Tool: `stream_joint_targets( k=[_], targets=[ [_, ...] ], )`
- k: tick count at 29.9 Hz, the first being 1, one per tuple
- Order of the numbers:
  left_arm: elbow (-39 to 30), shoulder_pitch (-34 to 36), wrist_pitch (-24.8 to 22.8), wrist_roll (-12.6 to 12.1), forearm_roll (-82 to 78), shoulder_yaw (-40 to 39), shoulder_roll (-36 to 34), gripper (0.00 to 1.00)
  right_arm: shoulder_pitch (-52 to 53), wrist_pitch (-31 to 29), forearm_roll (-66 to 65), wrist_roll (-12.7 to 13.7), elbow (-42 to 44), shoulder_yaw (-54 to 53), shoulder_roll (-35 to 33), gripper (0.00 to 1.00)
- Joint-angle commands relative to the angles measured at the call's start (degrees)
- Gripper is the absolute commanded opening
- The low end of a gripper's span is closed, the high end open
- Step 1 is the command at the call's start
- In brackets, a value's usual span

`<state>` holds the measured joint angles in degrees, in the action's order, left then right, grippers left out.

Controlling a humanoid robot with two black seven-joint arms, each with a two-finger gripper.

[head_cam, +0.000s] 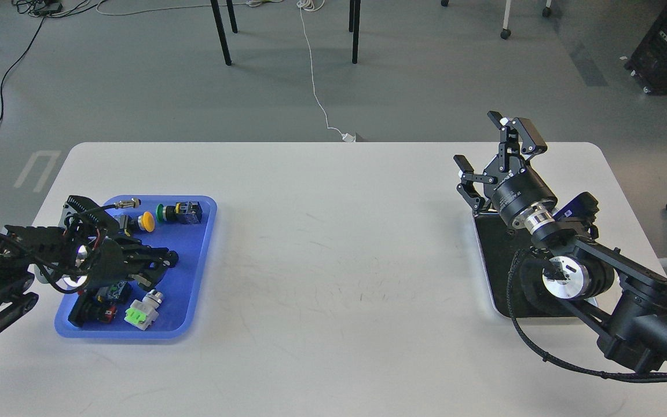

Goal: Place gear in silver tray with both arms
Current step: 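Grasp another small black gear in the blue tray with the left gripper, then carry the gear to the table center and release it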

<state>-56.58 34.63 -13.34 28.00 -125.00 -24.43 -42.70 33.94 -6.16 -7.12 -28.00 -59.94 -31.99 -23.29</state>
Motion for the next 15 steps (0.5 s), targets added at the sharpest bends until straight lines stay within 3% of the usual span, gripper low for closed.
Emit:
stream_joint_targets(
  k=[1, 5, 15],
  targets=[
    [-0.5, 0.3, 0.0, 0.0, 0.0, -0.1, 0.0, 0.25, 0.0, 0.0, 0.0, 0.0, 0.0, -0.1, 0.0, 0.99],
    [-2.4, 2.5, -0.1, 0.0, 0.0, -0.1, -0.9, 0.25, 0.0, 0.2, 0.0, 0.0, 0.1, -0.2, 0.0, 0.99],
    [-16.1, 9.5, -1.2, 0.0, 0.0, -0.1, -3.6, 0.26, 0.9, 0.5, 0.0, 0.0, 0.6, -1.2, -0.4, 0.99]
  ],
)
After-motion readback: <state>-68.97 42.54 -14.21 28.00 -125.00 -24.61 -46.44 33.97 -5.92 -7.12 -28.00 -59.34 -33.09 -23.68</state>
